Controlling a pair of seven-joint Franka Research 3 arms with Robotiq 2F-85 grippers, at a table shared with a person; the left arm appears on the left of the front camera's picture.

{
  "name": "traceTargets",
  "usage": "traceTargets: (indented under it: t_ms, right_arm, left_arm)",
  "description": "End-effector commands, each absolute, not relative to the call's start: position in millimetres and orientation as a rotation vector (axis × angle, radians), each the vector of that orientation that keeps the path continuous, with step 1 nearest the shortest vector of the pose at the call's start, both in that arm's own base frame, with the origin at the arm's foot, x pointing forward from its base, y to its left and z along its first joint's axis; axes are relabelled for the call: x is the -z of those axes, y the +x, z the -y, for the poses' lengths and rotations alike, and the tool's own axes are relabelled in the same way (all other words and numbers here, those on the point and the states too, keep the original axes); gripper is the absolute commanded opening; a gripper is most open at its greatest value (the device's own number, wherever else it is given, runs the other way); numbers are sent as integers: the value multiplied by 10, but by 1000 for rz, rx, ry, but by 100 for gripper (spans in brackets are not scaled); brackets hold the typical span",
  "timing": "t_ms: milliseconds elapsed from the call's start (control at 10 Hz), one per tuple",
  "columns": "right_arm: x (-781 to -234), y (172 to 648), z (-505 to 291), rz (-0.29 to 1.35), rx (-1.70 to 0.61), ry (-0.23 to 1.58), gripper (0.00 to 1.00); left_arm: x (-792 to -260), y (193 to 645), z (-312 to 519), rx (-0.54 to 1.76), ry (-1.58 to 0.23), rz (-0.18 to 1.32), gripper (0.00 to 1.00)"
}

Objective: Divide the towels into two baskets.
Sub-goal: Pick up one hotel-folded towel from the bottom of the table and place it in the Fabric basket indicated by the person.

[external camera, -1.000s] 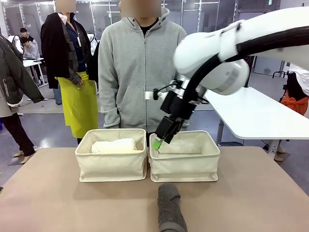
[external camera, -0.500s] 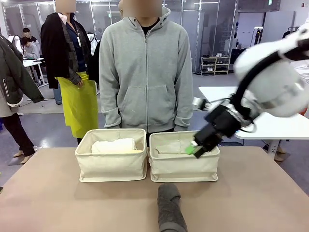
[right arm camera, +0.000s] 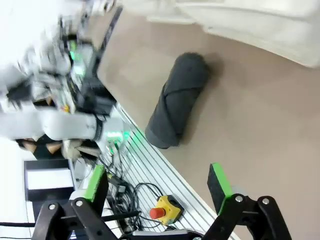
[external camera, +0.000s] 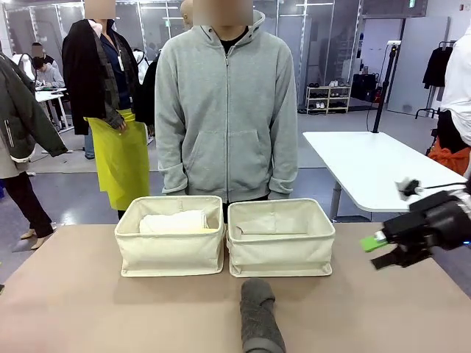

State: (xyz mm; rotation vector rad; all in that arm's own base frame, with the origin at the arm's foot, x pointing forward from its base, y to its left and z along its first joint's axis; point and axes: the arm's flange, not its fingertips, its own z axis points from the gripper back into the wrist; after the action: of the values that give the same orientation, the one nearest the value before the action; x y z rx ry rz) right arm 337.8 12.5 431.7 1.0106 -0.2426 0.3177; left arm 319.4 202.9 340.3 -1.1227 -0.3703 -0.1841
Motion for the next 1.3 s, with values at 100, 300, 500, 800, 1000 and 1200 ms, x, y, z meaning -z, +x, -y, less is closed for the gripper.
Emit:
traceTargets:
  t_ms: [100,300,500,800,1000,1200]
  right_arm:
    - [-3999,2475,381,292,-69,1130,100]
    - [-3796,2028,583,340,8,1209,100]
    - [-3584,1561,661,366,95,1247,100]
    - [-3415,1443,571,379,91,1274,100]
    - [-4118,2324,1853,372,112,1272,100]
    - [-4118,2324,1853,372,112,1272,100]
  left_arm:
    - [-3415,3162,-2031,182,-1128,383,100]
    - [-3415,3162,-2031,182,-1128,383,100]
    - [-3415,3162,-2031,182,-1128,383,100]
    - [-3415,3162,-2031,182,-1128,383,100]
    - [-3415,3162,-2031,182,-1128,383,100]
    - [-3415,3162,-2031,182,-1128,383,100]
